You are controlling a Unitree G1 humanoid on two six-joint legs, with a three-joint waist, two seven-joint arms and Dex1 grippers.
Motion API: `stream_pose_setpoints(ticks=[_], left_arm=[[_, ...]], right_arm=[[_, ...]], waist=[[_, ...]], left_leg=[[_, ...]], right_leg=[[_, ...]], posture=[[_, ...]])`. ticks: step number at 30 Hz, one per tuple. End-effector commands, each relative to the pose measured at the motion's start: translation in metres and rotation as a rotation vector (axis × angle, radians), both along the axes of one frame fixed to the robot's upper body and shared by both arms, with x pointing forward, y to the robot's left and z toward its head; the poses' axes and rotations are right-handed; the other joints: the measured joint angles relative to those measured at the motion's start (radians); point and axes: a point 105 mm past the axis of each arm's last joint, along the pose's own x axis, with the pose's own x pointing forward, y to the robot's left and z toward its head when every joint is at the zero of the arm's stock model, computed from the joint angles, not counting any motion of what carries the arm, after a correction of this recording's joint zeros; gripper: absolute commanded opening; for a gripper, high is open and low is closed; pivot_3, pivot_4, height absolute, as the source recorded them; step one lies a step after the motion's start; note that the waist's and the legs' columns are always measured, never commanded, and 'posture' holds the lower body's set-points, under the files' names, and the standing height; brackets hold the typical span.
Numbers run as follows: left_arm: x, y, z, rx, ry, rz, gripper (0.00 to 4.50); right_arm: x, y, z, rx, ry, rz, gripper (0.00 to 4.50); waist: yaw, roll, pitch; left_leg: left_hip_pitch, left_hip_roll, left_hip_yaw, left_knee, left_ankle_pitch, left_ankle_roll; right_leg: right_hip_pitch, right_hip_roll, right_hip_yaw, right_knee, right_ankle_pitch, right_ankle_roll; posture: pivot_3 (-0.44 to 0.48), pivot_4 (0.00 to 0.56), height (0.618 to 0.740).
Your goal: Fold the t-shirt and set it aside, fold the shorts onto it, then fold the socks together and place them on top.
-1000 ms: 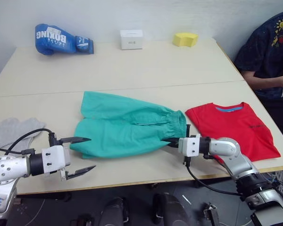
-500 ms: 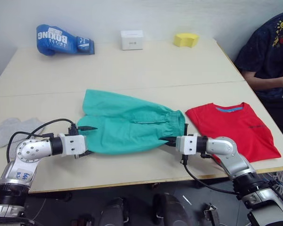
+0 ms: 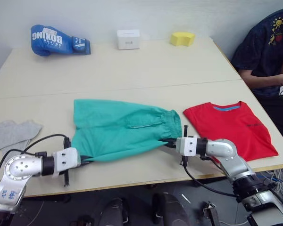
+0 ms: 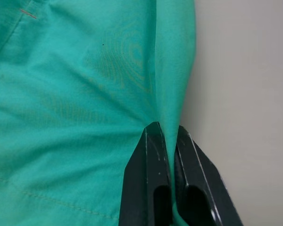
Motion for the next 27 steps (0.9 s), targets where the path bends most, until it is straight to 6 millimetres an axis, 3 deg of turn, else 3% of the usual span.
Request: stream_pose_setpoints(ticks=[1,8,11,16,20,21,22,25,27], left_arm=[[-0.016,-0.006,0.009,-0.012,-0.015,-0.003,0.04],[-0.038,-0.007,0.003,-0.020,0.028,0.016,0.04],[-0.038,-0.006,0.005,-0.035,-0.006,0.040,0.04],[-0.048,-0.001,0.017,-0.061,0.004,0.062,1.54],[-0.094,-0.002,0.036,-0.153,0.275,-0.031,2.65],[-0.098,-0.001,0.039,-0.159,0.305,-0.035,2.65],[-0.095,0.000,0.050,-0.198,0.303,-0.040,2.65],[-0.054,0.000,0.088,-0.345,0.093,0.019,2.65],[-0.031,-0.007,0.099,-0.398,0.020,0.028,2.48]], right_arm=[[-0.012,-0.007,0.014,0.035,-0.020,0.015,0.00],[-0.027,-0.016,0.000,0.010,0.008,-0.011,0.00],[-0.030,-0.015,0.002,0.067,0.067,-0.028,0.00],[-0.049,-0.019,0.008,0.043,0.101,0.009,1.54],[-0.070,-0.028,0.031,0.053,0.239,0.007,2.78],[-0.074,-0.027,0.034,0.061,0.280,0.012,2.78],[-0.079,-0.028,0.044,0.099,0.356,0.025,2.78],[-0.079,-0.023,0.070,0.222,0.453,0.055,2.78],[-0.067,-0.017,0.074,0.272,0.432,0.037,2.37]], waist=[[0.001,0.000,0.000],[0.010,0.000,0.000],[0.017,0.000,0.000],[0.024,0.000,0.000],[0.026,-0.001,0.000],[0.026,0.000,0.001],[0.027,0.001,0.001],[0.036,0.002,0.002],[0.041,0.000,0.001]], left_leg=[[0.000,0.000,0.000,0.000,0.000,0.000],[0.000,0.000,-0.002,0.000,-0.003,0.004],[-0.001,0.000,-0.002,-0.001,-0.004,0.004],[-0.003,0.001,-0.002,-0.001,-0.004,0.004],[-0.006,0.001,-0.003,-0.001,-0.006,0.004],[-0.006,0.001,-0.003,-0.001,-0.006,0.005],[-0.006,0.001,-0.004,-0.001,-0.007,0.005],[-0.005,0.001,-0.006,0.000,-0.007,0.006],[-0.005,0.001,-0.008,0.001,-0.006,0.006]], right_leg=[[0.000,0.000,0.000,-0.001,0.000,0.000],[0.000,0.000,0.000,-0.002,0.000,-0.001],[-0.001,0.000,0.000,-0.003,-0.001,-0.002],[-0.002,0.000,-0.001,-0.004,-0.001,-0.002],[-0.003,0.000,-0.003,-0.008,-0.002,-0.003],[-0.003,0.000,-0.002,-0.008,-0.002,-0.003],[-0.002,0.000,-0.003,-0.011,-0.003,-0.005],[0.002,0.001,-0.004,-0.012,-0.010,-0.017],[0.002,0.001,-0.004,-0.015,-0.008,-0.018]], posture=[[0.000,0.150,0.740],[0.000,0.150,0.740],[0.000,0.150,0.740],[0.000,0.150,0.740],[0.000,0.150,0.740],[0.000,0.150,0.740],[0.000,0.150,0.740],[0.000,0.150,0.740],[0.000,0.150,0.740]])
